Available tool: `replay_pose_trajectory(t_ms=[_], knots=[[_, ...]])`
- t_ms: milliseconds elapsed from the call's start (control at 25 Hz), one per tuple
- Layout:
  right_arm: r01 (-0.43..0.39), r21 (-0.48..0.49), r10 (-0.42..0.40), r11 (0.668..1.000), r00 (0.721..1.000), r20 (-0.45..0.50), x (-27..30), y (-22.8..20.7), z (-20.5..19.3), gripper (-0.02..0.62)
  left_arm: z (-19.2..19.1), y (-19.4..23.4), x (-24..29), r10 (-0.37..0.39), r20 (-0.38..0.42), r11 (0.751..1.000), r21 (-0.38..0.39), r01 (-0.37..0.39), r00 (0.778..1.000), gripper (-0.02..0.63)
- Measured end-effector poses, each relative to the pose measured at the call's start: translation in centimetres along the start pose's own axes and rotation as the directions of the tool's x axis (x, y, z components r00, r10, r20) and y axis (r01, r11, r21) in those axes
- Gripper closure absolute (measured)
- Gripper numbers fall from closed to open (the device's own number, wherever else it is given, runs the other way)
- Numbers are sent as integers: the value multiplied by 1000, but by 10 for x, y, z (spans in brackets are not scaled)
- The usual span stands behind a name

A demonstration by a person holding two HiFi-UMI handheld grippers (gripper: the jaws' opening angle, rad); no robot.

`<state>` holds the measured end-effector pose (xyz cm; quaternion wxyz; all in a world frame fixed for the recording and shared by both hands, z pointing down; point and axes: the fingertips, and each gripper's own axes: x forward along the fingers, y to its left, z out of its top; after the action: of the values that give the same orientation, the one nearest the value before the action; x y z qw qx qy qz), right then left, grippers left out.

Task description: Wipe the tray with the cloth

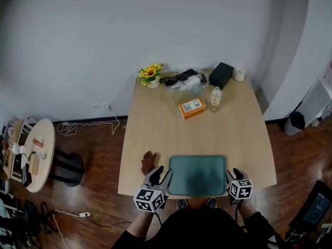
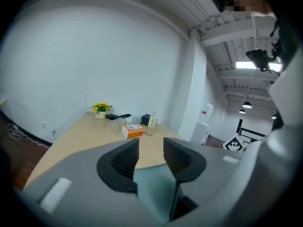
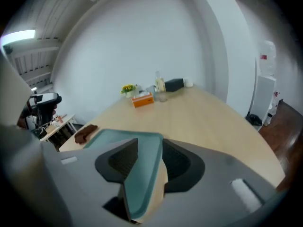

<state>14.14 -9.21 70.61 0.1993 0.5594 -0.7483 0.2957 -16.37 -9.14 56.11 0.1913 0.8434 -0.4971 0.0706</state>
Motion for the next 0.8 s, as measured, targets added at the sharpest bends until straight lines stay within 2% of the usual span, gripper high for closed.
replay_pose_trajectory(t_ms=[80,160,320,360,400,560,720,800], knots=[[4,-12,-5,1000,993,-119,24,-12,-29,421,-18,11,11,25,-49,1000,-5,-25,999,459],[-7,-8,5,1000,980,-196,38,-14,-52,419,-36,26,16,59,-100,998,1,-59,993,433],[-48,14,50,999,963,-265,53,-2,-79,420,-69,77,23,152,-203,988,6,-154,967,308],[-43,-6,40,999,962,-271,56,-3,-82,423,-79,93,25,179,-231,983,14,-181,956,282],[-35,-25,26,999,961,-276,57,-6,-84,484,-88,109,27,206,-259,978,24,-207,944,263],[-51,-8,46,999,950,-310,58,-9,-85,532,-119,163,27,286,-366,957,61,-284,885,245],[-42,32,49,999,950,-310,57,-10,-84,560,-149,188,31,303,-472,952,114,-283,828,237],[-35,36,44,999,949,-311,57,-11,-84,561,-167,195,36,299,-536,954,148,-261,789,235]])
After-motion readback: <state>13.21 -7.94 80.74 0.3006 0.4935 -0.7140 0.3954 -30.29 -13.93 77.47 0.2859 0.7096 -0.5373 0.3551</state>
